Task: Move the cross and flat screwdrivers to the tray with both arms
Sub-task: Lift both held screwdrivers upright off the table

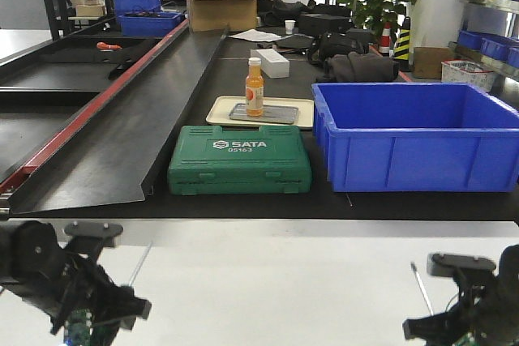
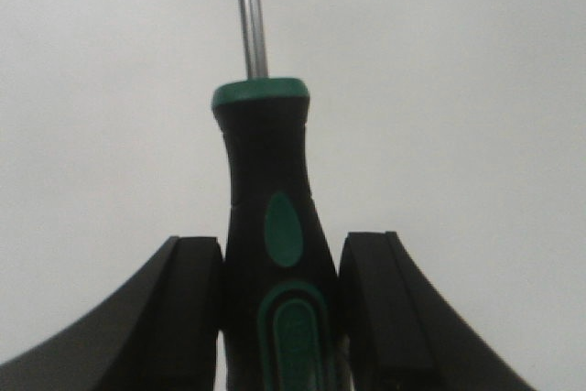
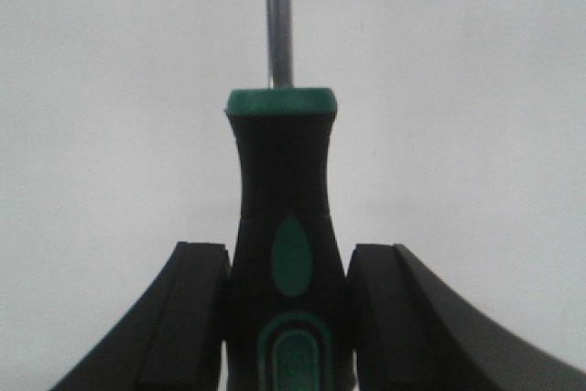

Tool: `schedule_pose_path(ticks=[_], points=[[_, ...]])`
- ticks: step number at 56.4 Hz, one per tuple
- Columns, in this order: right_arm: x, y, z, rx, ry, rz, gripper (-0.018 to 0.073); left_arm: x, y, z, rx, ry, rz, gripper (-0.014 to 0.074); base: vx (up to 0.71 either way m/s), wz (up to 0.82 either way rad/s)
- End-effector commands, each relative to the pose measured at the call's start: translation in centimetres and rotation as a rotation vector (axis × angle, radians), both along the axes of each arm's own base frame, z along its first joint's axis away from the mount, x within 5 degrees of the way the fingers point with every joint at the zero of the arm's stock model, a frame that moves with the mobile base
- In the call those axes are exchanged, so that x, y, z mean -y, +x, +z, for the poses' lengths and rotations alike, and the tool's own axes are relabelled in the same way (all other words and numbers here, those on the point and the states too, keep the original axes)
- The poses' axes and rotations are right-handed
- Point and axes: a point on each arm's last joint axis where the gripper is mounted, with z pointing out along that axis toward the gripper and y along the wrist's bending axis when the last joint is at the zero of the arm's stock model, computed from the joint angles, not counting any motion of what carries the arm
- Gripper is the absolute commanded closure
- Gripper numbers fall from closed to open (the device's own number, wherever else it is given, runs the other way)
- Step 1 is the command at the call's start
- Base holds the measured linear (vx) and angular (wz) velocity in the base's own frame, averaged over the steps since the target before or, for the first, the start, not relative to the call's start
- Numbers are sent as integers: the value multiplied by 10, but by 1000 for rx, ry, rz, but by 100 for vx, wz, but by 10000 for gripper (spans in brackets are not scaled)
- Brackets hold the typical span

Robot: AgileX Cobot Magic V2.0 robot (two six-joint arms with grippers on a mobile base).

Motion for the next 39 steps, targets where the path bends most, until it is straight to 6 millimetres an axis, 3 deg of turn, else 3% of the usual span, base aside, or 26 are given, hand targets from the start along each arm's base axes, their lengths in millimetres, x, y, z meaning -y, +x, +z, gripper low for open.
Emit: schedule_pose_path(ticks=[1,8,17,28,39], points=[[0,-6,64,251,-11,17,567,-1,-10,66,242,-56,-1,599,0,0],[1,-29,111,431,-21,32,567,-7,-31,108,382,-86,0,598,0,0],[2,-75,147,677,-25,20,567,-16,-70,141,626,-117,3,595,0,0],[3,-153,183,946,-54,29,566,-30,-138,154,808,-173,11,595,0,0],[4,-210,196,1100,-60,27,567,-46,-193,167,949,-211,18,594,0,0]])
